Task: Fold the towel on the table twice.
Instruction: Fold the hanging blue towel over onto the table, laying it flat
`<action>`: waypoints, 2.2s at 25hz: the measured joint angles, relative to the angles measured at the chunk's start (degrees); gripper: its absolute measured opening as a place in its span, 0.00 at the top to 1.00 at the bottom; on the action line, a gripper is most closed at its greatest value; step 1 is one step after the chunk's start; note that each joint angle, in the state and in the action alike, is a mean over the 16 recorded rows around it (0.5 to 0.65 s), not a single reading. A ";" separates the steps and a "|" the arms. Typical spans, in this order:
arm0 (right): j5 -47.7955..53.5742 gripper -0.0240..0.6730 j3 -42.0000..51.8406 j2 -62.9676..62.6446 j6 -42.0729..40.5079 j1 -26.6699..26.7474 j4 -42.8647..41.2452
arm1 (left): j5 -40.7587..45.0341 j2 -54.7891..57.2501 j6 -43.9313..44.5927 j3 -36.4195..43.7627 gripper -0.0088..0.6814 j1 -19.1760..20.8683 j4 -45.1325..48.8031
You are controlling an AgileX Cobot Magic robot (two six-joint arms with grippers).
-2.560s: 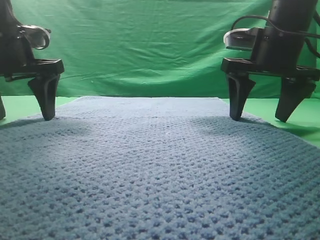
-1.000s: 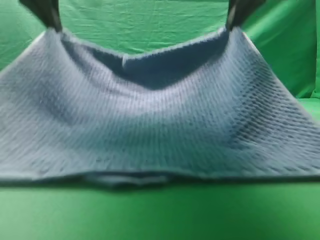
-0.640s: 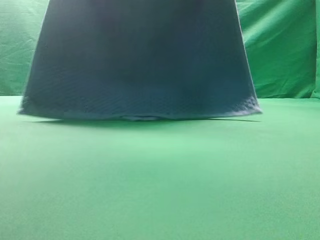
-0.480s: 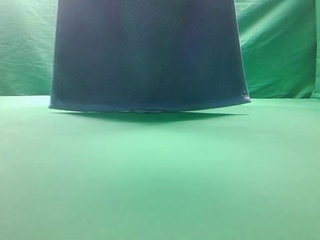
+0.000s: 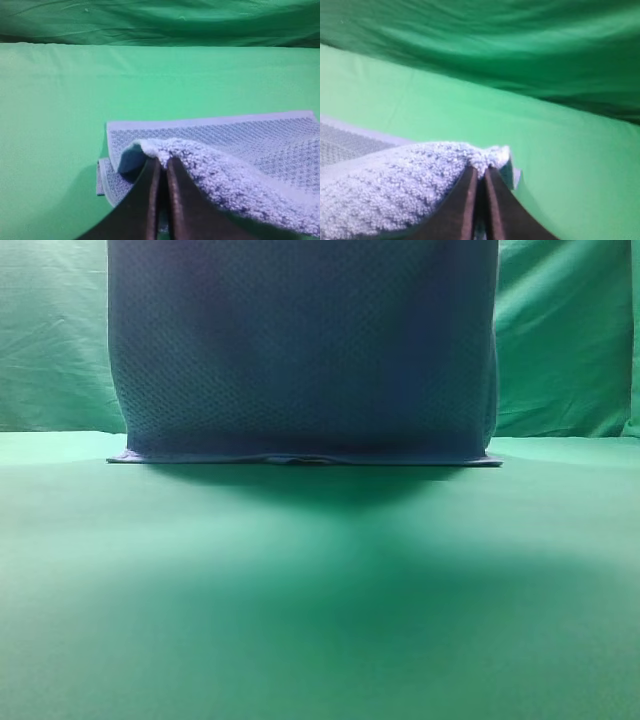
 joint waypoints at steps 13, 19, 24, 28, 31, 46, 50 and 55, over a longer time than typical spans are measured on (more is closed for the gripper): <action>-0.96 0.97 22.22 -14.82 3.05 1.82 -0.45 | -6.08 -16.32 -0.49 25.64 0.99 -0.04 -0.32; -3.71 0.97 35.36 -23.94 5.60 5.04 -0.92 | -7.51 -25.92 -0.49 36.90 0.99 -0.08 -0.57; -5.27 0.97 44.09 -30.43 8.26 7.84 -1.75 | -7.32 -33.60 -0.44 45.25 0.99 -0.09 -1.65; -5.53 0.97 49.36 -35.11 10.39 9.46 -2.38 | -6.63 -39.44 -0.08 51.75 0.99 -0.10 -3.64; -5.37 0.97 52.79 -38.69 11.76 10.17 -2.72 | -5.78 -43.55 0.23 56.24 0.99 -0.11 -5.50; -2.62 0.97 67.90 -54.63 15.49 11.43 -0.63 | 0.67 -54.20 2.84 65.46 0.99 -0.21 -11.83; -3.60 0.97 69.85 -54.66 15.75 11.43 -0.19 | -0.15 -52.48 3.66 65.46 0.99 -0.22 -12.06; -6.68 0.97 70.53 -50.94 15.89 11.43 -0.70 | -4.19 -47.73 4.29 65.49 0.99 -0.22 -11.99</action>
